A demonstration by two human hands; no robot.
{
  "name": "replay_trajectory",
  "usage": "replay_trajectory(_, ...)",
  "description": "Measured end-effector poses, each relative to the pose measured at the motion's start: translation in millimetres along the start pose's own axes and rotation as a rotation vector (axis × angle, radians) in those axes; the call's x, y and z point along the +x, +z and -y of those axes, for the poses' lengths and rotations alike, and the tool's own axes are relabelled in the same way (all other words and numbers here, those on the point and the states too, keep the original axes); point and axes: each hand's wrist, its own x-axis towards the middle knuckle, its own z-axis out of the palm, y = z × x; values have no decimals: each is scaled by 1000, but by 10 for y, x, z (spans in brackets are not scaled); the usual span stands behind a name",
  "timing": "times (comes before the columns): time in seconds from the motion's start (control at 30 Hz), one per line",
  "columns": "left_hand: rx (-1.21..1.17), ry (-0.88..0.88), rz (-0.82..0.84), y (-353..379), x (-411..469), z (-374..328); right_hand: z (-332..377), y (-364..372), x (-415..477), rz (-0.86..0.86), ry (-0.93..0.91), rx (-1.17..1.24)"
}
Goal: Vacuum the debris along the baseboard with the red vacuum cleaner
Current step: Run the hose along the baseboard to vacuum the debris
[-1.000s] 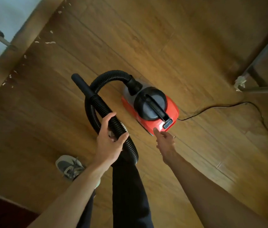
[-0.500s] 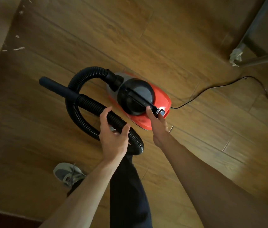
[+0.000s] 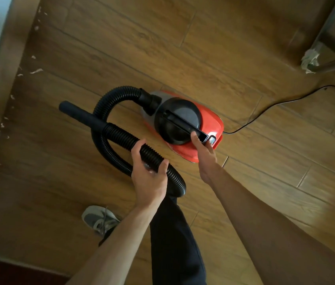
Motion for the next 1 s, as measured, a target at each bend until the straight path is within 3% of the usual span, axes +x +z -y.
replay_trajectory(0.13,-10,33,4,-78,-62,-75,72,-29,-81,-217,-100,-69)
replay_trajectory(0.23,-5,56,0,-175,-89,-155,322,55,-252,-435,-376,-233)
replay_trajectory(0.3,-18,66,-2,-248,-100,-202,544,211,-376,-432,-597,-356)
replay_trajectory(0.4,6,116,-16,-380,-128,-277,888,632,-606,-50,-679,-487)
replay_trajectory(0.53,38,161,-24,-648,-159,-331,1133,1322,-845,549,-559,-782)
replay_trajectory(0.63,5,133,-17,-890,-157,-332,1159,1825,-1040,845,-381,-912)
replay_trajectory(0.8,-34,132,-41,-1319,-179,-321,1003,2402,-1306,1111,-191,-1202)
replay_trajectory(1.0,-122,98,-67,-1777,-254,-226,668,2862,-1555,1159,-97,-1326)
